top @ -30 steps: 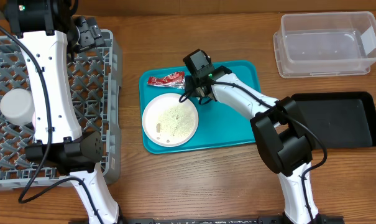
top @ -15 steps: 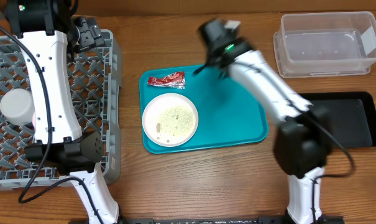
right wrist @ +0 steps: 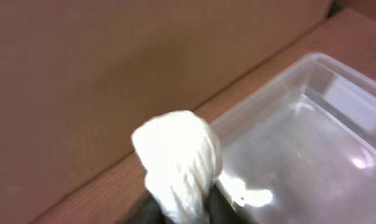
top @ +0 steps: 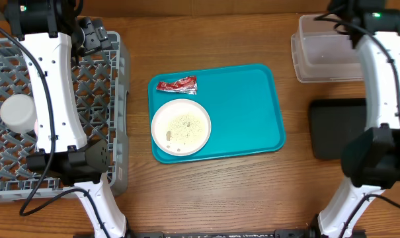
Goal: Sort waste into correct bins and load items into the dishwasher
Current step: 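Carry the tissue to the clear plastic bin and release it, then return the right gripper to the tray and grasp the red wrapper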
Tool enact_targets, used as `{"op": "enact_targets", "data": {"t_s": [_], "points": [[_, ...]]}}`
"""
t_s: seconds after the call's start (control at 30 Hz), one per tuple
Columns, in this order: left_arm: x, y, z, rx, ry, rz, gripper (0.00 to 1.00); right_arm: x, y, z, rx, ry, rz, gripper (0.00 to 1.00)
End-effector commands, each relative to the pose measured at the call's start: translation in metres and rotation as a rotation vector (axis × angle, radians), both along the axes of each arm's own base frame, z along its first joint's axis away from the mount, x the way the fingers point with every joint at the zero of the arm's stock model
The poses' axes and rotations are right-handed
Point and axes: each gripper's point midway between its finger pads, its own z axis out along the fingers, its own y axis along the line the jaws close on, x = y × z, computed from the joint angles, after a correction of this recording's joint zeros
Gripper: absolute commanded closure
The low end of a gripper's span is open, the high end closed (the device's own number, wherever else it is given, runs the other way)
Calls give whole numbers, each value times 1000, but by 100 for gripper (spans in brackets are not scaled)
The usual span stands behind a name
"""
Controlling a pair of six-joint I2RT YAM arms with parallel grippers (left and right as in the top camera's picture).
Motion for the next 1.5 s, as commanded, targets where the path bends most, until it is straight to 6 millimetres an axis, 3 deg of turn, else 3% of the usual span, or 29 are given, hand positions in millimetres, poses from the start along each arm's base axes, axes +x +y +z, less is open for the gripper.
{"op": "enact_targets", "data": {"t_s": [0.0, 0.07, 0.23, 0.37, 0.43, 0.5, 0.57, 0.67, 0.73, 0.87, 1.03, 1.27, 1.37, 1.47], "points": [[0, 2, -5, 4, 16, -4, 0, 18, 6, -24, 104, -6, 108, 55], [0, 2, -5, 4, 16, -4, 0, 21, -3, -38, 108, 13, 94, 1], [0, 2, -5, 4, 17, -4, 0, 15, -4, -57, 114, 77, 88, 0], [0, 2, -5, 4, 16, -4, 0, 5, 2, -49, 119, 93, 95, 0], [0, 2, -5, 4, 16, -4, 0, 1, 14, -38, 137, 88, 129, 0], [0, 2, -5, 4, 16, -4, 0, -6, 41, -22, 179, 74, 208, 0], [0, 2, -5, 4, 16, -4, 0, -15, 80, -8, 245, 67, 349, 0], [0, 2, -5, 4, 16, -4, 0, -42, 170, 12, 293, 57, 764, 0], [0, 2, -5, 4, 16, -4, 0, -62, 219, 9, 278, 84, 952, 0], [0, 2, -5, 4, 17, -4, 0, -84, 275, -30, 119, 237, 1002, 0], [0, 2, -5, 4, 16, -4, 0, -84, 319, -73, -147, 305, 945, 1], [0, 2, -5, 4, 16, -4, 0, -87, 406, -124, -175, 263, 1081, 1], [0, 2, -5, 4, 17, -4, 0, -95, 432, -145, -237, 261, 1206, 1], [0, 2, -5, 4, 16, -4, 0, -116, 459, -172, -315, 269, 1415, 2]]}}
